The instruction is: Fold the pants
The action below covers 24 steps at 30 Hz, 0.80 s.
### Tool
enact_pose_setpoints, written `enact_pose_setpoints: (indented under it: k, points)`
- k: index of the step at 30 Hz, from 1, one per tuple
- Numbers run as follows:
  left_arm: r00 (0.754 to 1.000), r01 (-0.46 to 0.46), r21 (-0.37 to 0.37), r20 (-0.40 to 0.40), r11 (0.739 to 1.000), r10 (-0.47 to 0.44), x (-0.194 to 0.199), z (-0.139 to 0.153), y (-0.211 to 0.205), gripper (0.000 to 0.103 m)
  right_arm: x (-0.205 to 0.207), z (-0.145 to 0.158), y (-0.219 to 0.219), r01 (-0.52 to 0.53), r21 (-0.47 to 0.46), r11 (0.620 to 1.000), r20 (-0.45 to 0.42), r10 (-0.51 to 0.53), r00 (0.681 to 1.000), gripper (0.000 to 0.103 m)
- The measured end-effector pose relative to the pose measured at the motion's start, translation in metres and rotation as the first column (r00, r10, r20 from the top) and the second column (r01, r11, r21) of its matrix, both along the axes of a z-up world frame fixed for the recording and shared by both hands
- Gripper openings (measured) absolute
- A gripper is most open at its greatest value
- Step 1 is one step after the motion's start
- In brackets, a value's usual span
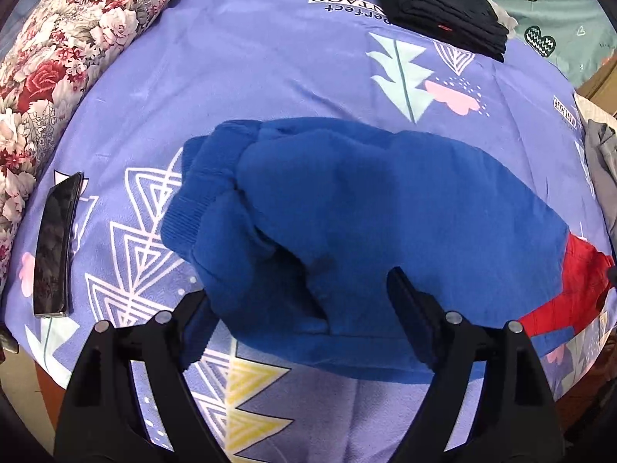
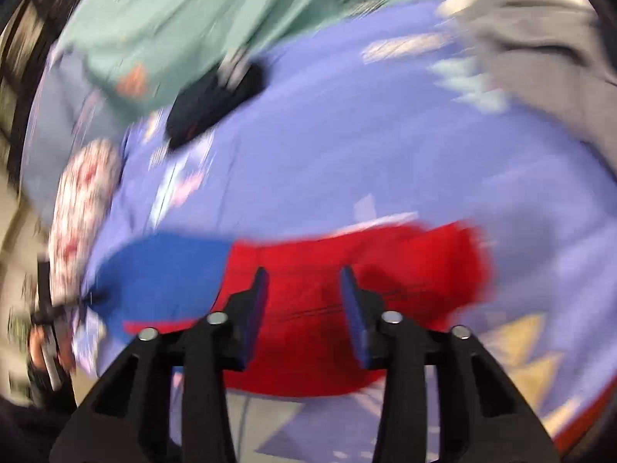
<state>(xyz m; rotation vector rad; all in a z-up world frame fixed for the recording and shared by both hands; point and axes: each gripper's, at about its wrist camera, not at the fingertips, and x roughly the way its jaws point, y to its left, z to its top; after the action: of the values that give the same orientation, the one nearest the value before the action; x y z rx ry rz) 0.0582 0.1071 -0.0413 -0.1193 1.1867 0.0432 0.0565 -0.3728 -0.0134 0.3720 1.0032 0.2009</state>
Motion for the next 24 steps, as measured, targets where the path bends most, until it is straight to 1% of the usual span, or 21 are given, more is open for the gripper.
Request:
enact_pose_setpoints:
  k: [1, 2, 3, 4, 5, 6, 7, 8, 10, 11, 12, 14, 15, 16, 17, 19, 21, 24]
  points:
    - [1.000, 0.005, -0.014, -0.009, 1.000, -0.005, 0.000, -0.003, -0.001, 0.083, 0.008, -0.014, 0.012, -0.048, -0.012, 0.999, -0.046, 0.048, 0.998, 0.017]
    - [1.000, 0.009, -0.021, -0.020, 1.000, -0.009, 0.002, -0.006, -0.003, 0.083, 0.013, -0.024, 0.018, -0.064, -0.032, 0.997, -0.086, 0.061, 0.994, 0.014]
    - [1.000, 0.006, -0.019, -0.029, 1.000, -0.007, 0.001, -0.010, -0.003, 0.083, 0.020, -0.037, 0.019, -0.072, -0.071, 0.995, -0.132, 0.062, 0.989, 0.006]
    - [1.000, 0.002, -0.021, -0.031, 1.000, -0.002, 0.000, -0.013, -0.002, 0.083, 0.026, -0.044, 0.016, -0.074, -0.100, 0.992, -0.154, 0.058, 0.986, 0.000]
    - [0.999, -0.003, -0.027, -0.036, 1.000, 0.002, 0.001, -0.016, -0.002, 0.083, 0.034, -0.048, 0.005, -0.065, -0.113, 0.991, -0.146, 0.048, 0.988, 0.000]
    - [0.999, -0.008, -0.034, -0.040, 0.999, 0.006, 0.001, -0.019, -0.001, 0.083, 0.038, -0.048, -0.005, -0.032, -0.143, 0.989, -0.139, 0.012, 0.990, 0.000]
    - [0.999, -0.017, -0.043, -0.044, 0.999, 0.015, 0.001, -0.022, 0.000, 0.083, 0.043, -0.045, -0.015, 0.020, -0.193, 0.981, -0.119, -0.044, 0.992, 0.000]
    - [0.999, -0.020, -0.046, -0.044, 0.999, 0.018, 0.001, -0.023, -0.001, 0.083, 0.049, -0.041, -0.023, 0.062, -0.263, 0.963, -0.095, -0.089, 0.991, 0.000]
    - [0.999, -0.025, -0.045, -0.040, 0.999, 0.023, -0.001, -0.021, 0.000, 0.083, 0.056, -0.035, -0.023, 0.045, -0.258, 0.965, -0.108, -0.076, 0.991, 0.000]
    - [0.999, -0.026, -0.043, -0.036, 0.999, 0.024, -0.002, -0.019, 0.001, 0.083, 0.056, -0.030, -0.020, 0.037, -0.272, 0.962, -0.097, -0.065, 0.993, 0.001]
    - [0.999, -0.028, -0.041, -0.033, 0.999, 0.026, -0.004, -0.017, 0.002, 0.083, 0.053, -0.021, -0.015, 0.038, -0.311, 0.950, -0.057, -0.058, 0.997, 0.004]
    - [0.999, -0.029, -0.045, -0.026, 0.999, 0.028, -0.005, -0.013, 0.003, 0.083, 0.049, -0.008, -0.011, 0.038, -0.343, 0.938, -0.006, -0.043, 0.999, 0.017]
    - [0.999, -0.025, -0.046, -0.025, 0.999, 0.023, -0.005, -0.012, 0.002, 0.083, 0.052, -0.007, -0.009, 0.009, -0.342, 0.940, -0.010, -0.014, 1.000, 0.030]
    - [1.000, -0.007, -0.048, -0.022, 0.999, 0.006, -0.005, -0.009, -0.001, 0.083, 0.056, -0.010, -0.002, -0.059, -0.356, 0.933, -0.042, 0.047, 0.998, 0.033]
    - [1.000, 0.006, -0.049, -0.017, 0.999, -0.007, -0.006, -0.007, -0.004, 0.083, 0.055, -0.013, 0.004, -0.099, -0.374, 0.922, -0.060, 0.083, 0.995, 0.034]
    - [0.999, 0.035, -0.037, 0.007, 0.999, -0.035, -0.007, -0.002, -0.013, 0.084, 0.061, -0.023, 0.016, -0.168, -0.430, 0.887, -0.117, 0.130, 0.985, 0.037]
    - [0.998, 0.057, -0.023, 0.022, 0.998, -0.056, -0.009, 0.000, -0.021, 0.084, 0.067, -0.032, 0.026, -0.216, -0.461, 0.861, -0.138, 0.171, 0.976, 0.040]
    - [0.998, 0.063, -0.034, -0.005, 0.997, -0.063, -0.008, -0.004, -0.024, 0.085, 0.063, -0.043, 0.036, -0.306, -0.488, 0.818, -0.182, 0.247, 0.952, 0.040]
